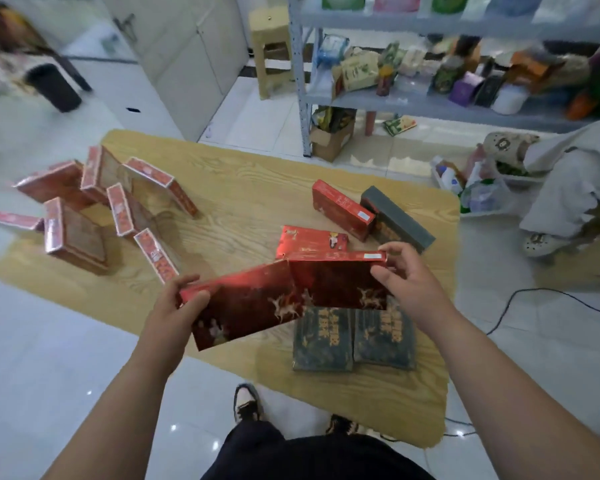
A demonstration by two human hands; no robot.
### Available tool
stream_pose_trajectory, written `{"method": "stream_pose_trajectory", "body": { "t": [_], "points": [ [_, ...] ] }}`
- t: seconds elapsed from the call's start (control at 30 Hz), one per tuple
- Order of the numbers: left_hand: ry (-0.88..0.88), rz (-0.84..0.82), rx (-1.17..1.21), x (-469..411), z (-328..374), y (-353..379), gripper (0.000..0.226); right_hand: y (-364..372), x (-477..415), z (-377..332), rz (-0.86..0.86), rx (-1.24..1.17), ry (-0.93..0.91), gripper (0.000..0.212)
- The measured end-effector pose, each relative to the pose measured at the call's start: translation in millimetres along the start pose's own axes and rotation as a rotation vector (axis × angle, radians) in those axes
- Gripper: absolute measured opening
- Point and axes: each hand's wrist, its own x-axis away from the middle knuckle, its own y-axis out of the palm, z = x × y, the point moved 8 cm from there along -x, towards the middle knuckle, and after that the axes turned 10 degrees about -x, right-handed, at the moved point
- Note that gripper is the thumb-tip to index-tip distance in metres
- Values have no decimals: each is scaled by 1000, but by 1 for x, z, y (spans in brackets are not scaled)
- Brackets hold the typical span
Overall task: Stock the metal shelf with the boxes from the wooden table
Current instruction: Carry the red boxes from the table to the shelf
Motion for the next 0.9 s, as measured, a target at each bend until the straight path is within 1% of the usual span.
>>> {"method": "stream_pose_trajectory", "body": {
  "t": [0.1, 0.17, 0.23, 0.37, 0.5, 0.6, 0.7, 0.8, 0.9],
  "points": [
    [-76, 103, 135, 17, -30, -48, 33, 45, -5, -12, -19, -123, 8, 21],
    [-116, 161, 227, 28, -50, -79, 29, 79, -2, -23, -35, -137, 14, 20],
    [-137, 226, 282, 42, -75, -115, 23, 115, 2, -32, -45, -87, 9, 18],
    [-206, 338, 335, 80, -134, -191, 24, 210, 16, -40, -125, 10, 6, 18],
    [-258, 470, 407, 132, -199, -266, 22, 332, 49, -35, -303, 68, 44, 16],
    [-308, 594, 470, 180, -249, -318, 23, 422, 82, -30, -413, 153, -15, 14],
    [-361, 731, 560, 234, -298, -363, 30, 502, 118, -23, -504, 191, -48, 14],
    [-408, 866, 619, 293, -343, -392, 34, 573, 158, -10, -618, 244, -56, 15],
    [-447, 975, 642, 348, -373, -402, 41, 633, 198, 4, -756, 326, -72, 21]
  ]
}}
